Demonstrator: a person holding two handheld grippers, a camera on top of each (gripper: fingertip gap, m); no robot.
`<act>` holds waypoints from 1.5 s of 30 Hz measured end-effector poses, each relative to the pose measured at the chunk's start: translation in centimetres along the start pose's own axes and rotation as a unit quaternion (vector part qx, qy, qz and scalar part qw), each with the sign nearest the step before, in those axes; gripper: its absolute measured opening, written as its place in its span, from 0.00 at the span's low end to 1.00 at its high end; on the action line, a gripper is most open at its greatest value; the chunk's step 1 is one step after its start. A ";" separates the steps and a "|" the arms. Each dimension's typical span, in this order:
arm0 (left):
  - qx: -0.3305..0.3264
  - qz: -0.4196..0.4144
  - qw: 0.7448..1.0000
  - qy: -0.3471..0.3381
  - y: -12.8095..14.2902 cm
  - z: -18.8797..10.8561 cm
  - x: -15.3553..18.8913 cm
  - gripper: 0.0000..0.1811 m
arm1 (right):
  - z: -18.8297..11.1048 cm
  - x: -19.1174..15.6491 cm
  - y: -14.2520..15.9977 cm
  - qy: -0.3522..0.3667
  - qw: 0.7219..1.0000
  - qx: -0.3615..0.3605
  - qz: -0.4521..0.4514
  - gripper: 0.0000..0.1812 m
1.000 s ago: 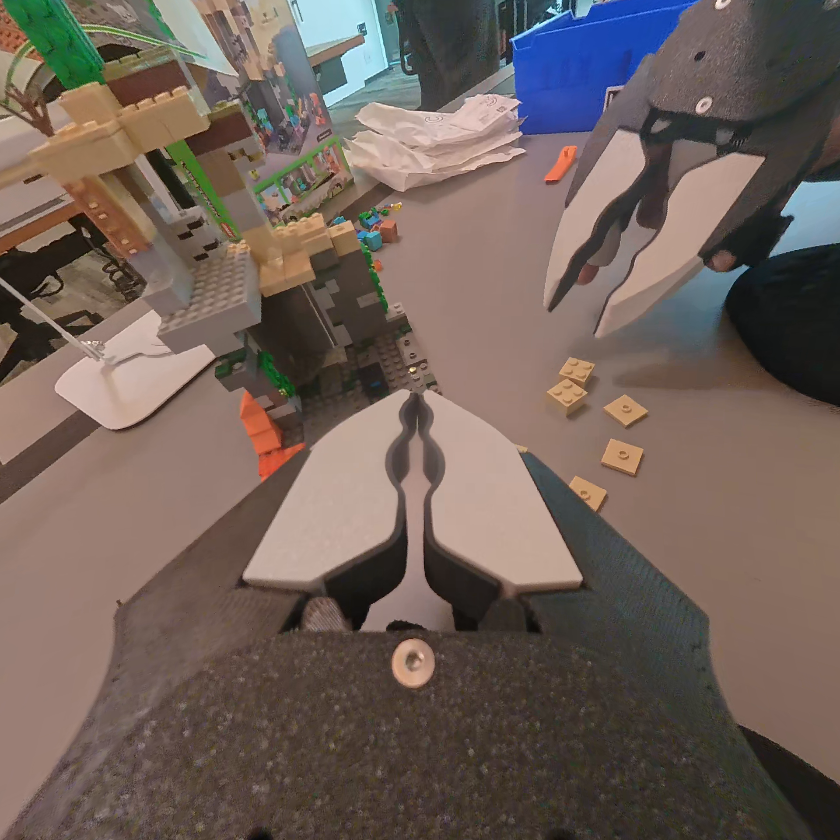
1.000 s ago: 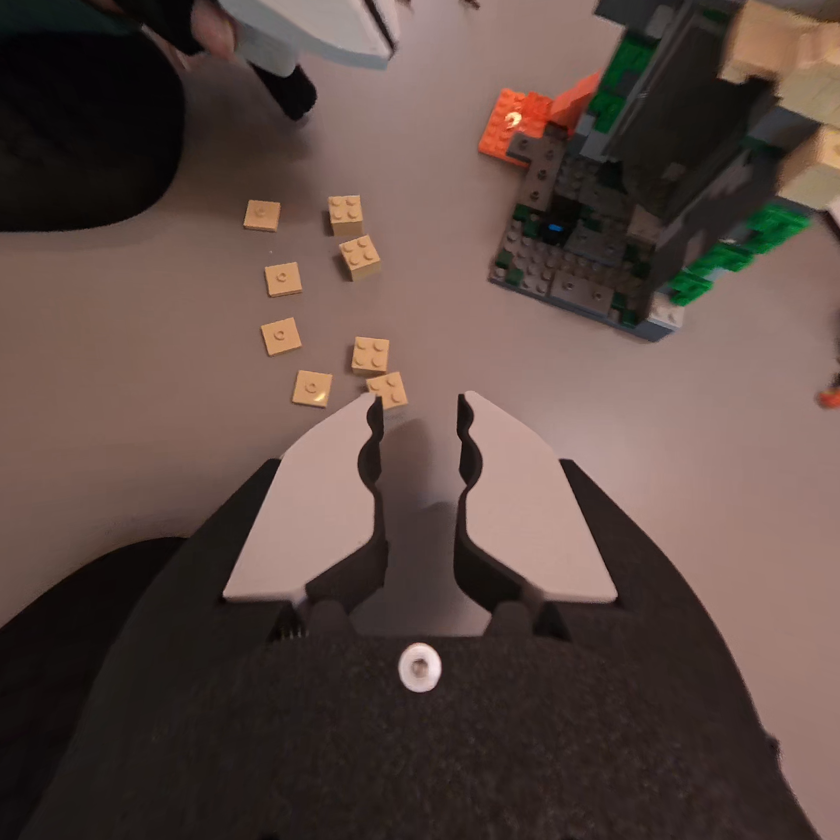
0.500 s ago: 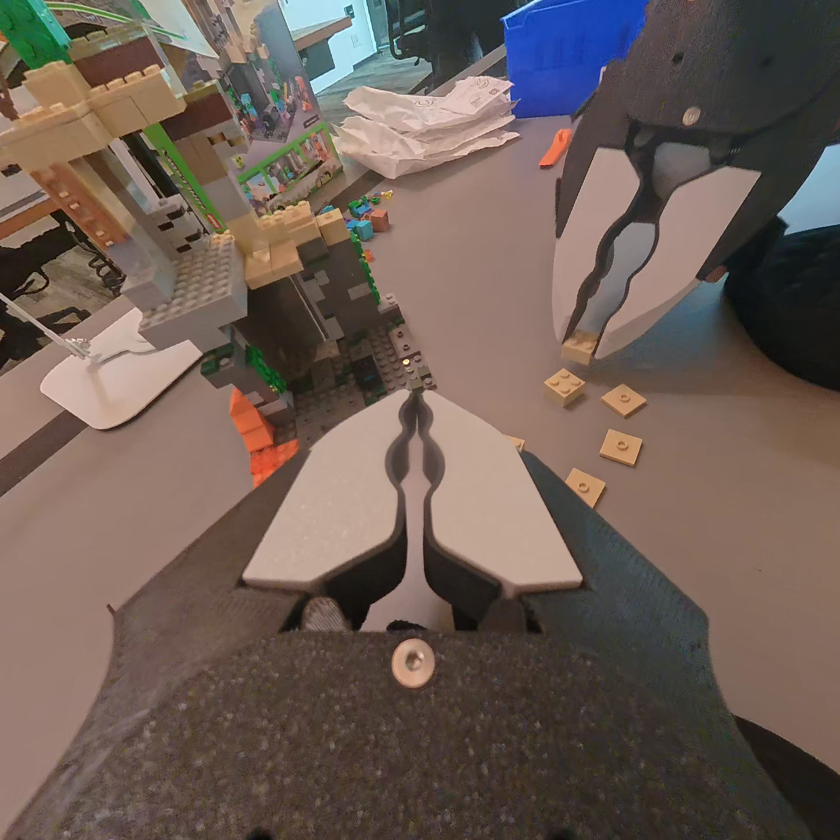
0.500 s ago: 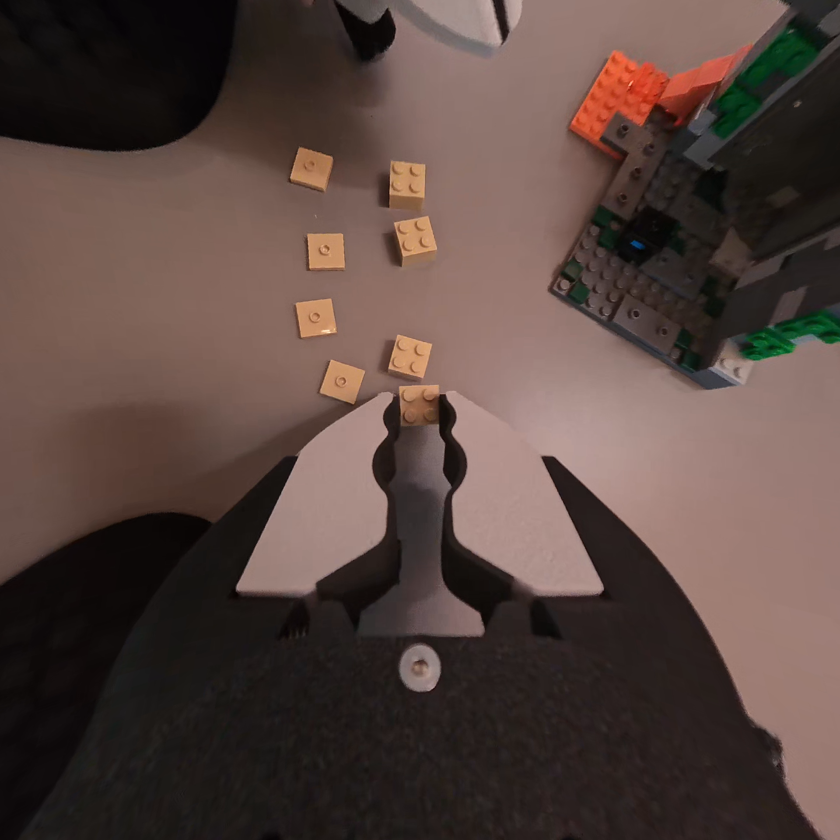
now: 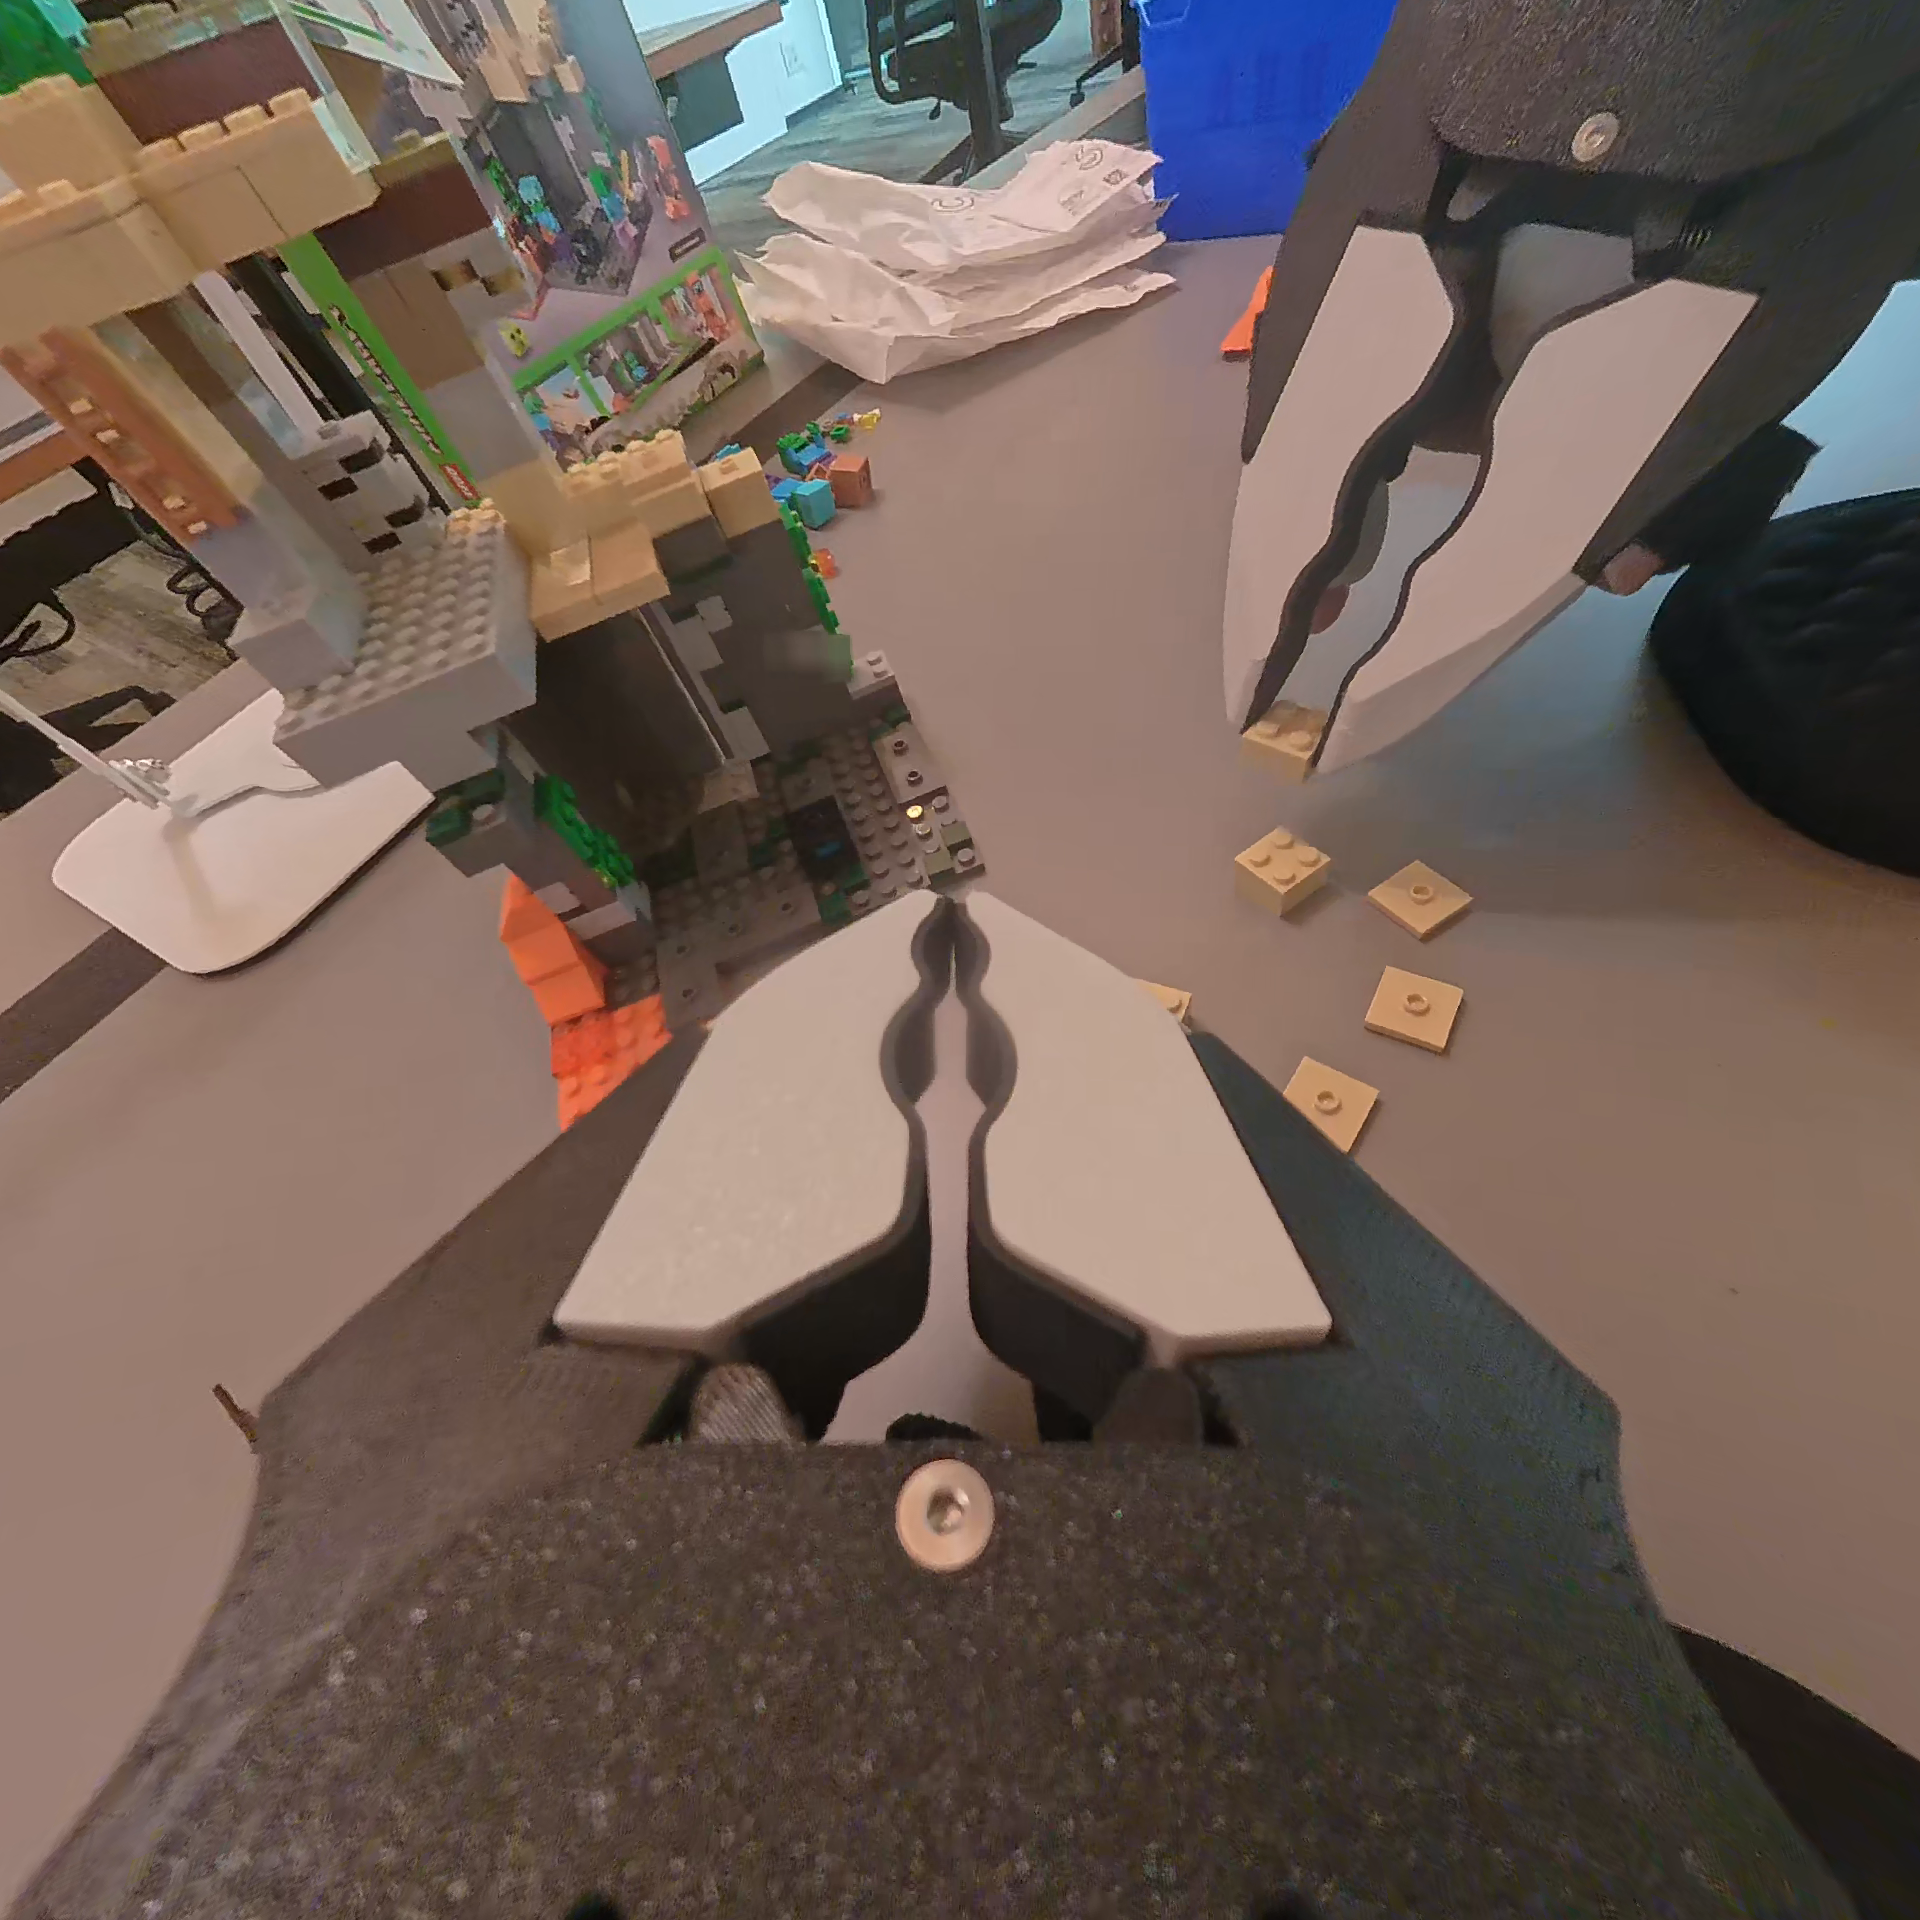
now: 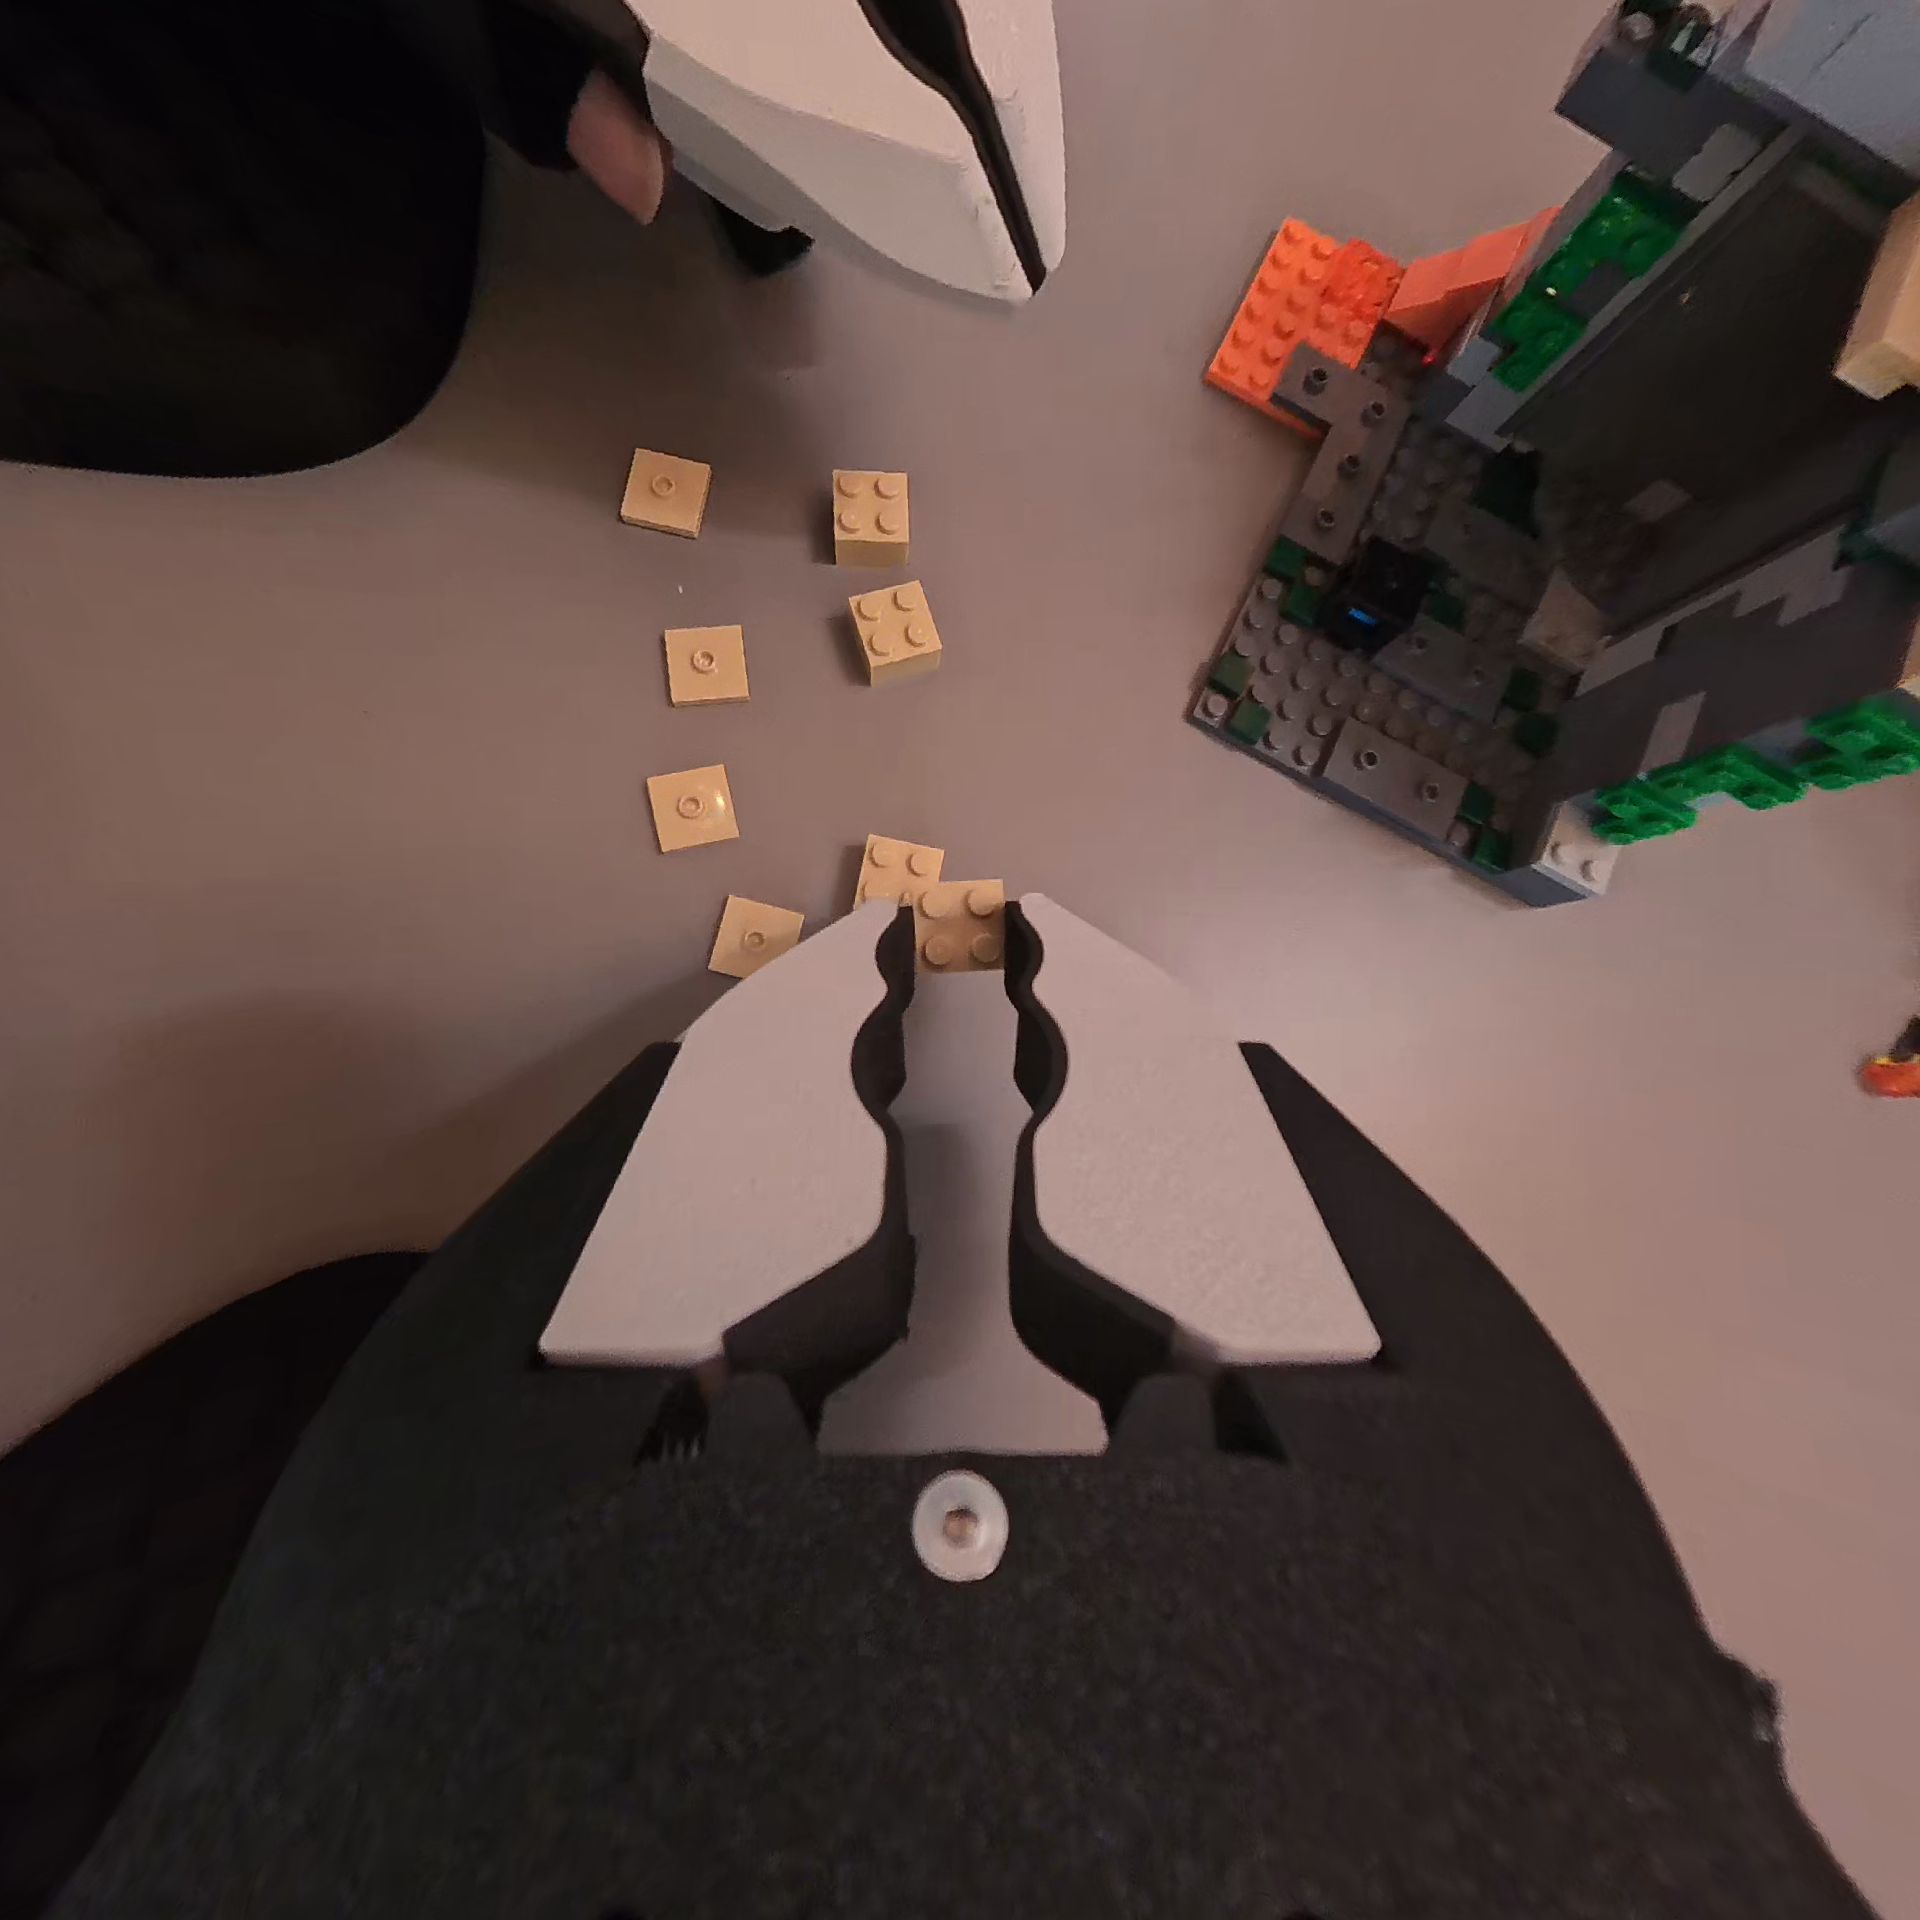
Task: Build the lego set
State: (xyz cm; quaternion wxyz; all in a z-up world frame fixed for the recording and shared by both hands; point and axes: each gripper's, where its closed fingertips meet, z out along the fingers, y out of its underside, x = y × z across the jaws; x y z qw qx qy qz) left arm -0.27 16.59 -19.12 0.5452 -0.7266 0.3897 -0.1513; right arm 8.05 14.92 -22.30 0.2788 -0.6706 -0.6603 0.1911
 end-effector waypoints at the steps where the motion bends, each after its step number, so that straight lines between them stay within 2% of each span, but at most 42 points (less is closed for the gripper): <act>1: 0.000 0.000 1.000 0.000 0.0 0.0 0.0 0.00 | 0.1 0.0 0.0 -0.001 1.000 -0.001 0.000 0.09; 13: -0.006 0.002 1.000 -0.001 0.3 0.1 0.0 0.00 | 0.6 -0.2 -0.6 -0.003 1.000 0.008 0.012 0.09; 27: -0.010 0.009 1.000 0.001 0.4 0.2 0.1 0.00 | -0.5 1.2 0.2 0.022 0.994 0.023 0.109 0.09; 45: -0.016 0.026 1.000 -0.001 0.5 0.3 0.5 0.00 | 1.6 -0.7 -0.1 0.003 0.993 0.011 0.116 0.09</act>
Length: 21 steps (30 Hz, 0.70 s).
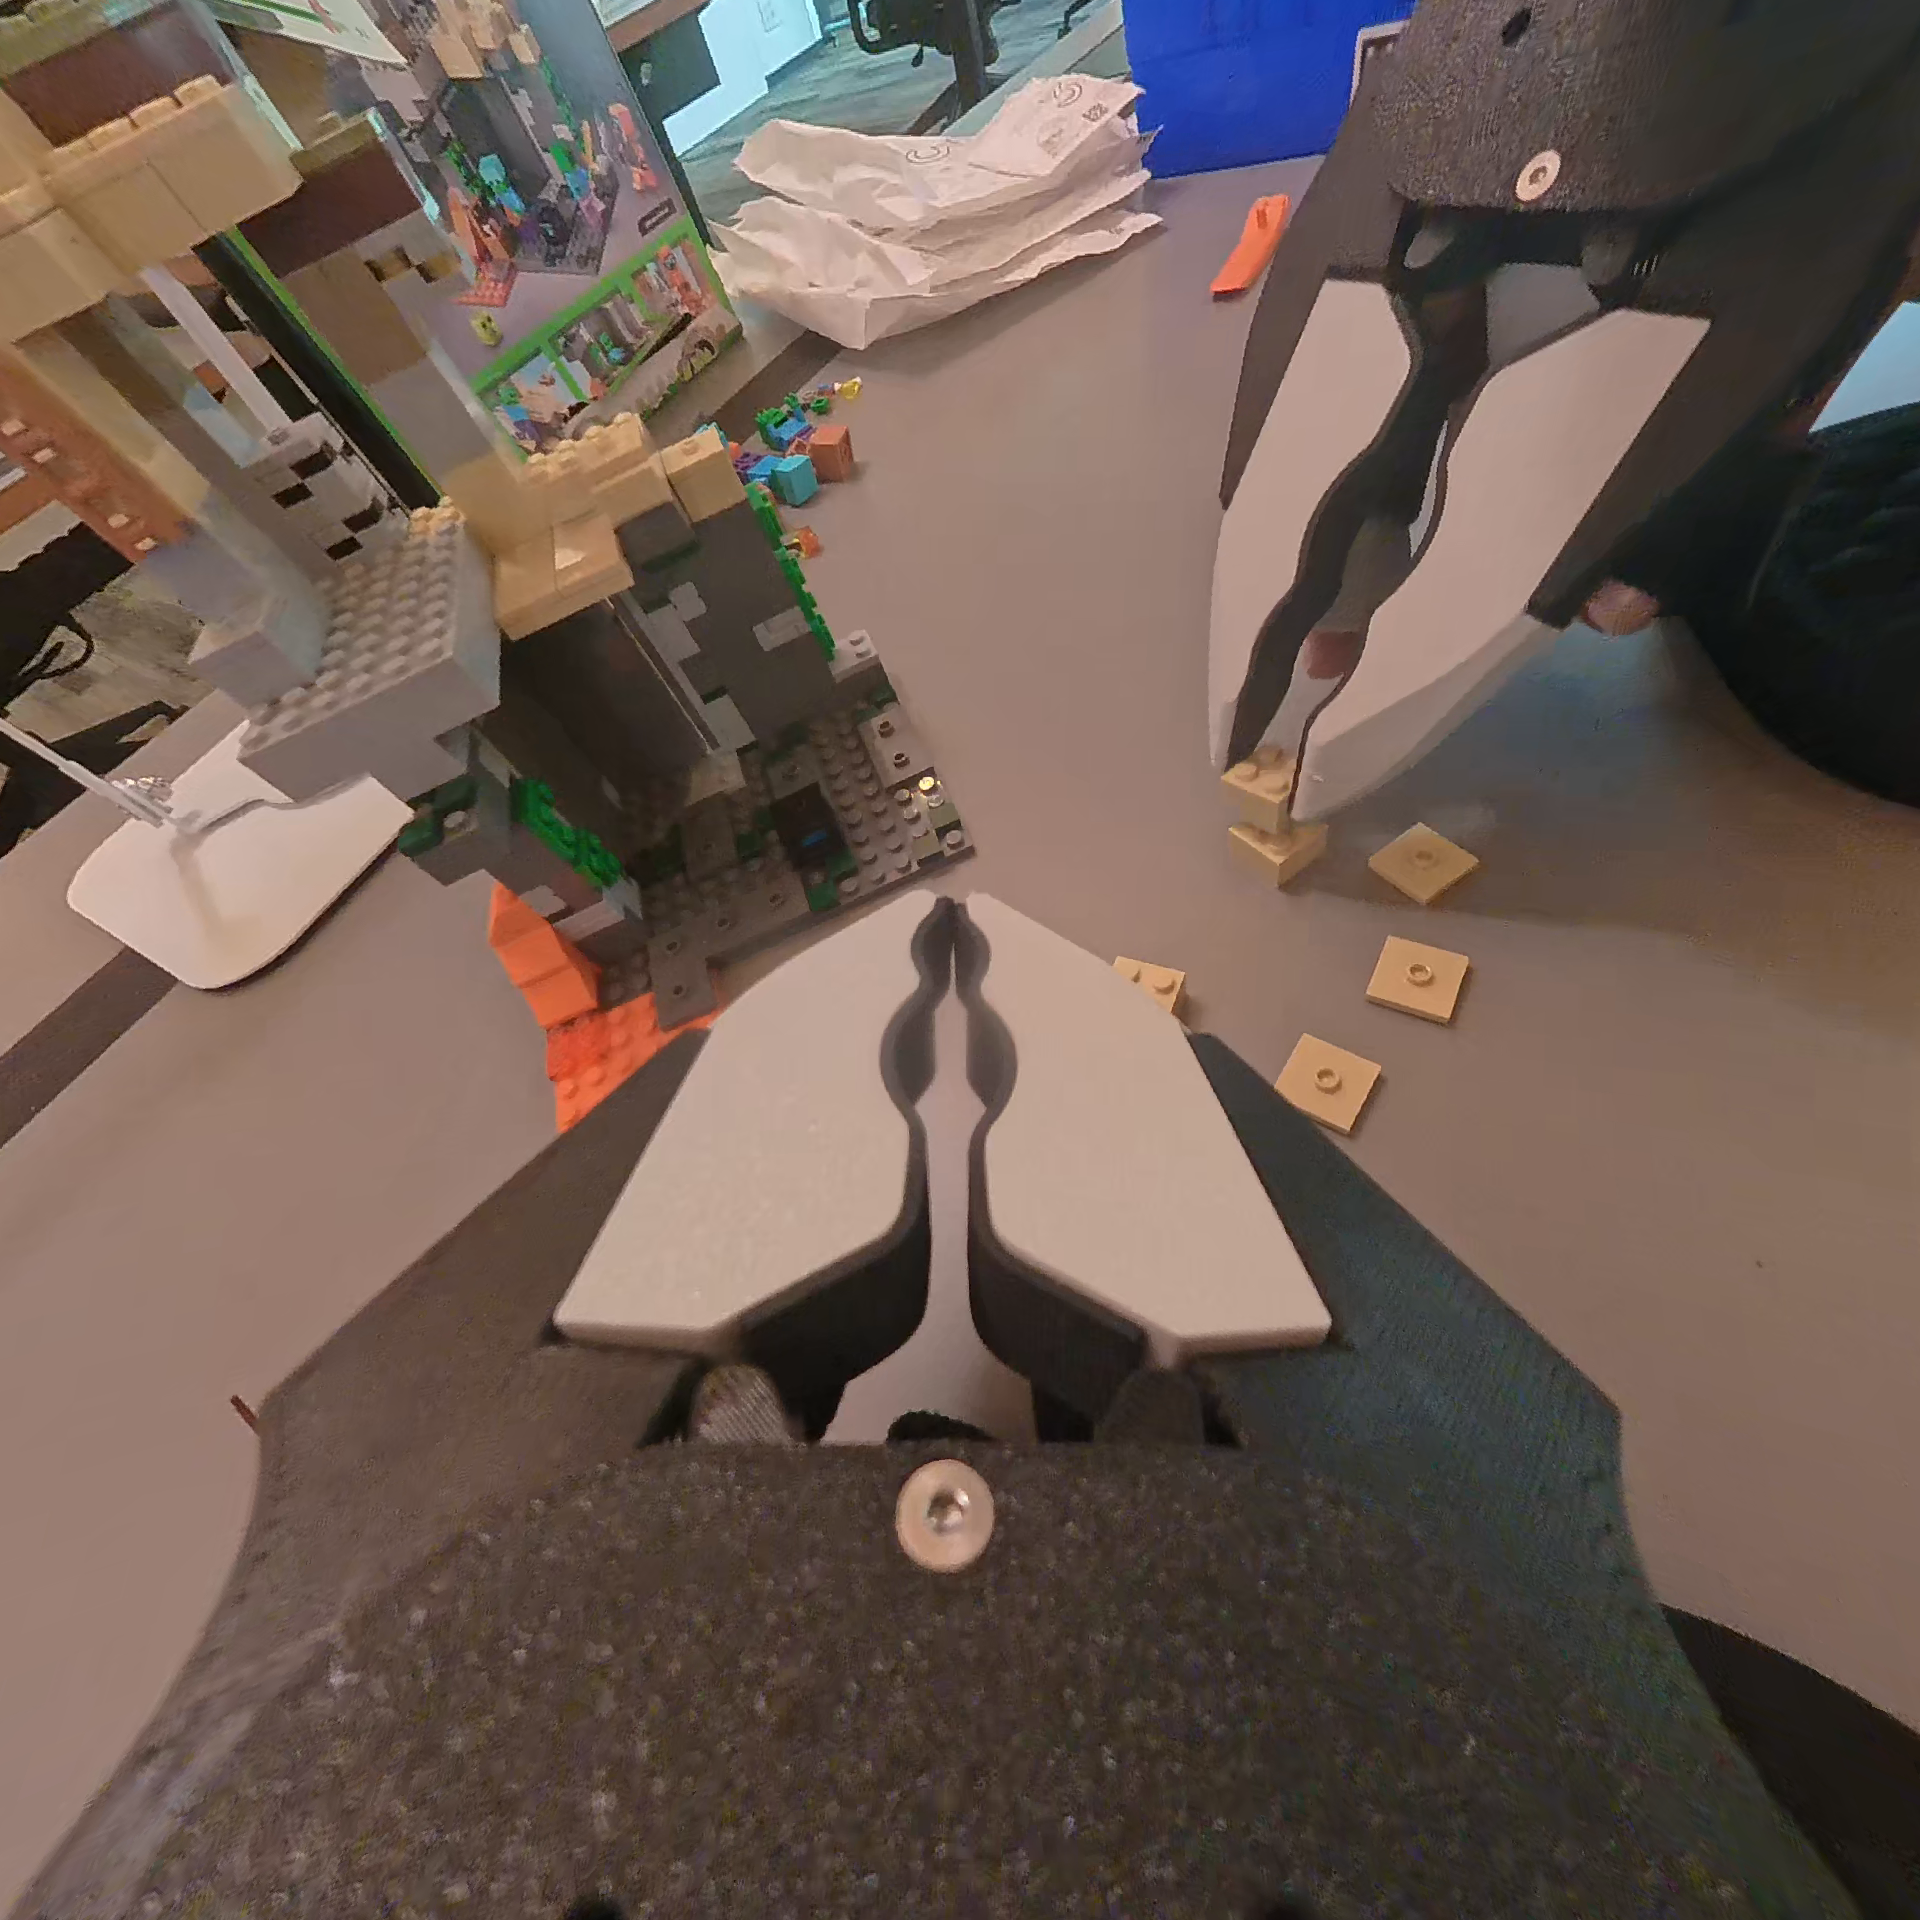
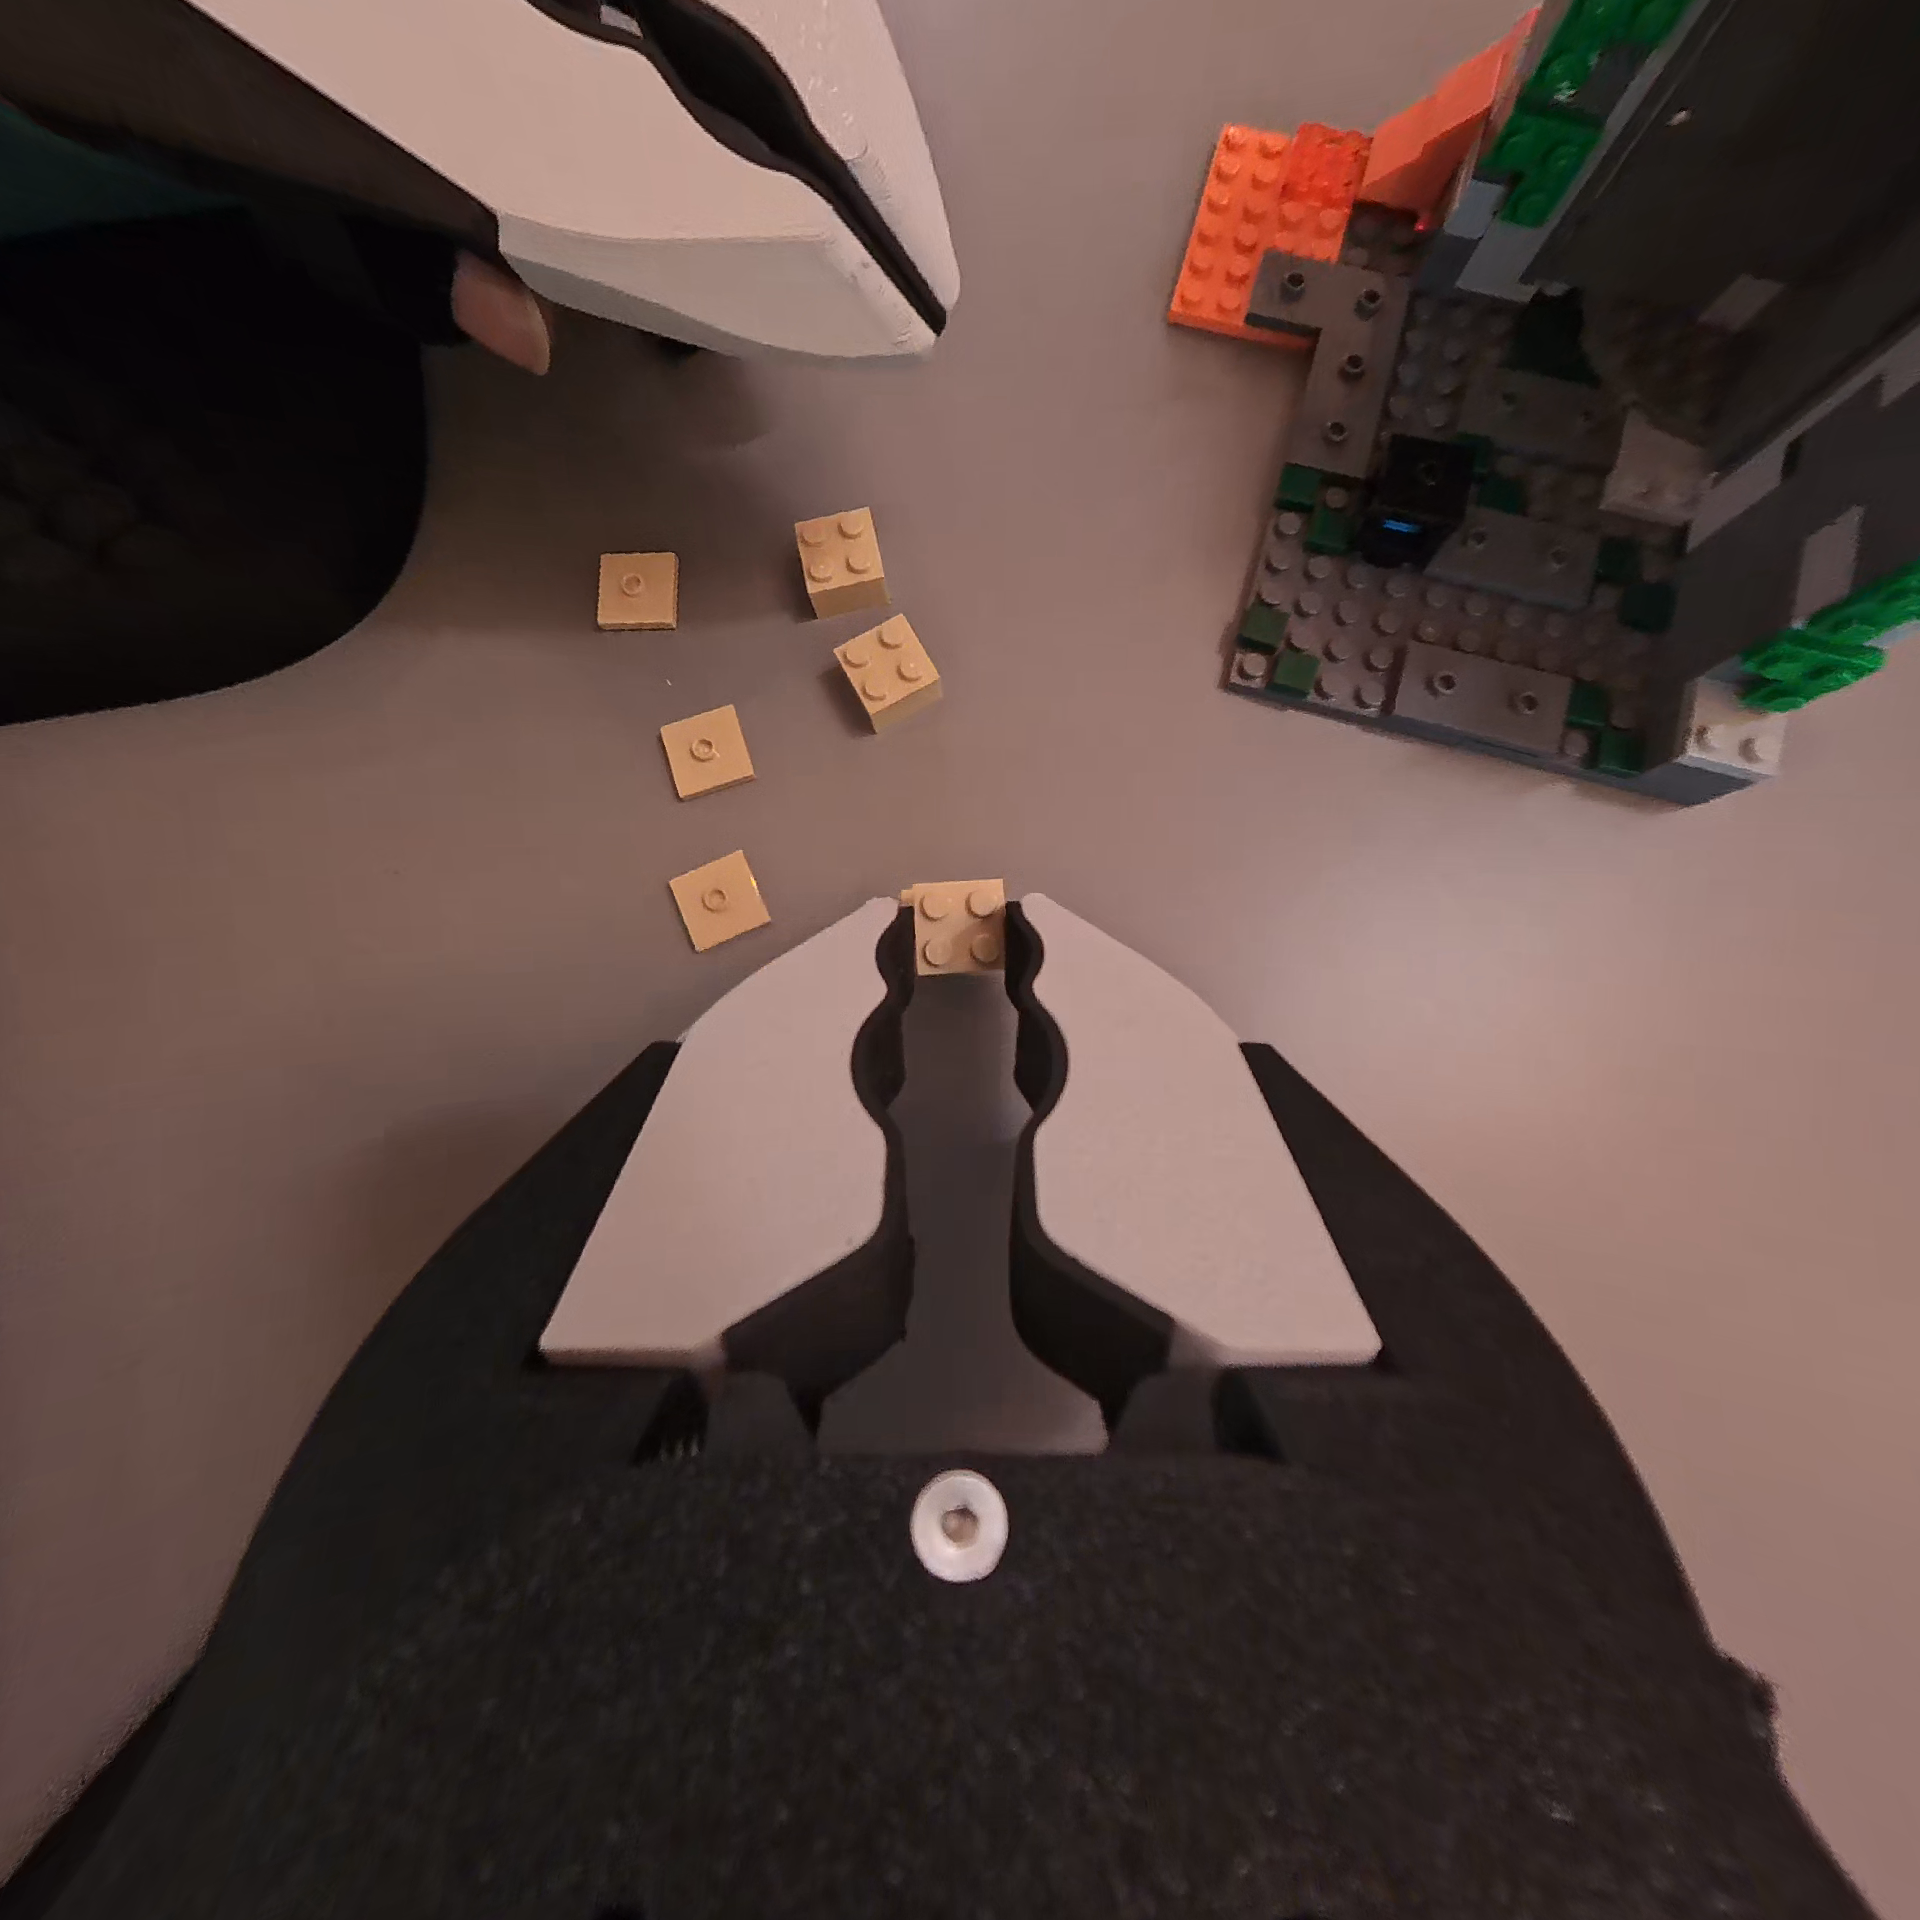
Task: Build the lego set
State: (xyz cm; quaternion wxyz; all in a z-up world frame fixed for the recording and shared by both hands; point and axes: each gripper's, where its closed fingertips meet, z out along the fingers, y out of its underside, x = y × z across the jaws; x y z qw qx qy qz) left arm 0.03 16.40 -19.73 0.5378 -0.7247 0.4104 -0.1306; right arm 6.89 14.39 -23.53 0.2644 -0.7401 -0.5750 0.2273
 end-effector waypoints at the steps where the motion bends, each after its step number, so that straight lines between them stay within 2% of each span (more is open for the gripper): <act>1: 0.000 0.000 1.000 0.000 0.0 0.0 0.0 0.00 | 0.1 -0.1 0.0 -0.001 1.000 -0.001 0.001 0.09; 21: -0.002 0.009 1.000 0.002 -0.1 0.0 0.3 0.00 | 0.4 -0.2 0.6 0.024 0.999 -0.023 -0.002 0.09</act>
